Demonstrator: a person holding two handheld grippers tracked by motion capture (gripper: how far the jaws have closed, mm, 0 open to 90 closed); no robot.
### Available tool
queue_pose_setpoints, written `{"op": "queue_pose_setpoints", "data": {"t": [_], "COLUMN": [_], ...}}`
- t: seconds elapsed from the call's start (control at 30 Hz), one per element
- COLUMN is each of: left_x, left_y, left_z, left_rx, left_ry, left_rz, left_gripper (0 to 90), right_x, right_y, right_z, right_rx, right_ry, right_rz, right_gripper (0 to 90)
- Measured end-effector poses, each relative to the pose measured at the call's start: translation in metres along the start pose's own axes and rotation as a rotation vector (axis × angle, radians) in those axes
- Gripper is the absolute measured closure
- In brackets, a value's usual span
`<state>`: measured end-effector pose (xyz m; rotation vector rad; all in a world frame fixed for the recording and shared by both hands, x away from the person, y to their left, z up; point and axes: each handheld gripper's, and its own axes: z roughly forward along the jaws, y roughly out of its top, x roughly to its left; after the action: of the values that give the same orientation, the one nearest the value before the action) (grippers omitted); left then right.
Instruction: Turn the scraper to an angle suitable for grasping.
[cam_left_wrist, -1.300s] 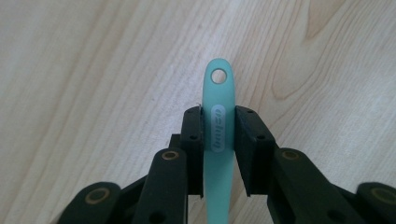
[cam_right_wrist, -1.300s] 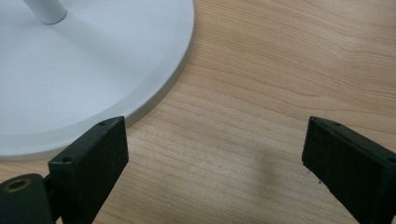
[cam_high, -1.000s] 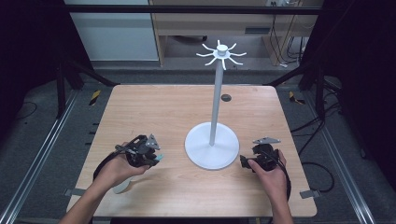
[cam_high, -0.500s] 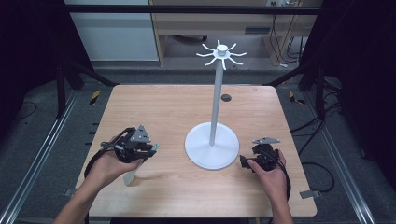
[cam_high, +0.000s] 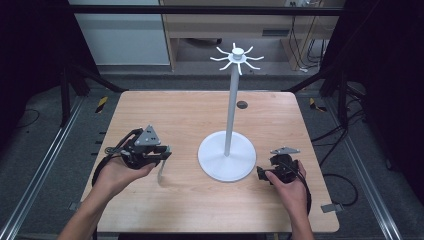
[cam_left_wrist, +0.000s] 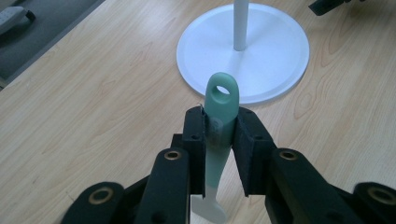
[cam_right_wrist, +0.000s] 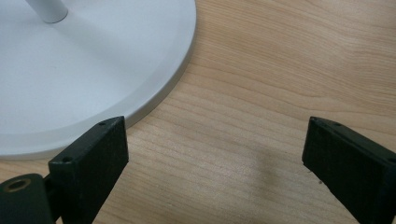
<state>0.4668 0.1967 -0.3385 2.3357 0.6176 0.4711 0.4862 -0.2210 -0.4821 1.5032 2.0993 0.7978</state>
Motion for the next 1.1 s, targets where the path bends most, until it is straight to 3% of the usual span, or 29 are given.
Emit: {"op": "queue_pose_setpoints", "data": {"t": [0.57, 1.1], "left_x": [0.003, 0.015], "left_y": [0.004, 0.033], "left_z": [-0.002, -0.025], "left_rx": [-0.051, -0.189], "left_ry": [0.010, 0.052], "left_rz": [-0.037, -0.090], "left_gripper": [82.6, 82.7], "right_x": [0.001, 0.000], "right_y": [0.000, 0.000], "right_z": [0.000, 0.000], "right_rx": [0.004, 0.000], "right_ry": [0.000, 0.000], "right_rz": [0.002, 0.000], "right_gripper": [7.3, 7.3]}}
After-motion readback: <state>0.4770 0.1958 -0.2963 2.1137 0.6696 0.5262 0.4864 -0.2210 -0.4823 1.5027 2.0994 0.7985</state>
